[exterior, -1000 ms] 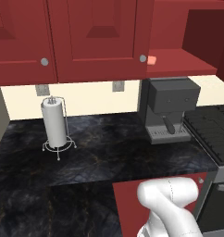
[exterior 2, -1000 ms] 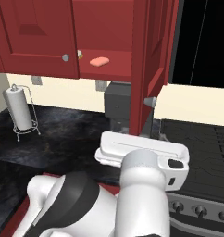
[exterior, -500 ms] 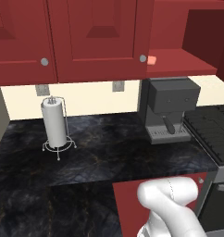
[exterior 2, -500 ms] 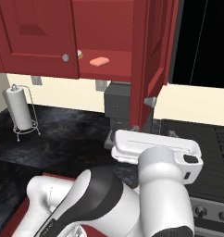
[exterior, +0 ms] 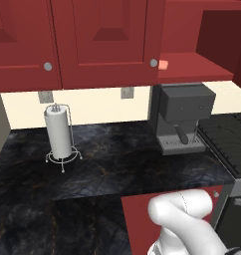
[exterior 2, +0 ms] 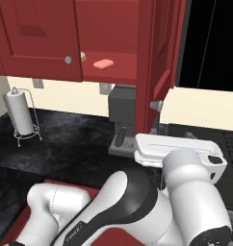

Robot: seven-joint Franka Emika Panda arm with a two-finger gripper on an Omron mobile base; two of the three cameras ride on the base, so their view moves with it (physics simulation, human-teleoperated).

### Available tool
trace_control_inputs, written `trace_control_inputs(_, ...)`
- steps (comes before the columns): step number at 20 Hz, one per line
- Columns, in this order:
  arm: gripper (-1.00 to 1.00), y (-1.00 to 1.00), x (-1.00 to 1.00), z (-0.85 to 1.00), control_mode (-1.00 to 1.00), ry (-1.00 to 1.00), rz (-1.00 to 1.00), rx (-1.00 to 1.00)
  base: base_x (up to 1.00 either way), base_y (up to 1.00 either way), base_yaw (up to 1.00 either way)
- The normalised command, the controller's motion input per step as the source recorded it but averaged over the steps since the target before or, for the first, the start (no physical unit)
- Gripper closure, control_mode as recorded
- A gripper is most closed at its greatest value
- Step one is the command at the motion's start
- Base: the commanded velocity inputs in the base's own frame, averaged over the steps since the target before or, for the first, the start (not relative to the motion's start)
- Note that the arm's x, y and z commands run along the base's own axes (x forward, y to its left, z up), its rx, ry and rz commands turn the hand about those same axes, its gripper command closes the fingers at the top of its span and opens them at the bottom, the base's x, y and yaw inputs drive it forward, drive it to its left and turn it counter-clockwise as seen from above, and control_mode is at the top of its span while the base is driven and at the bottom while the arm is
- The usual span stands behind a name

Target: Pick up the dish brush and bar soap from the sink, and place them back in the cabinet, and close the cabinet doors.

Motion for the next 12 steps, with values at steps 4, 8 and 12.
trace_control_inputs(4,-1.0,-0.08,0.26,-0.08,-1.0,0.0,0.05,0.0,0.0,0.0,0.0)
trace_control_inputs(8,-1.0,-0.03,0.27,-0.14,-1.0,0.0,0.04,0.0,0.0,0.0,0.0)
trace_control_inputs(12,-1.0,-0.06,0.26,-0.14,-1.0,0.0,0.04,0.0,0.0,0.0,0.0)
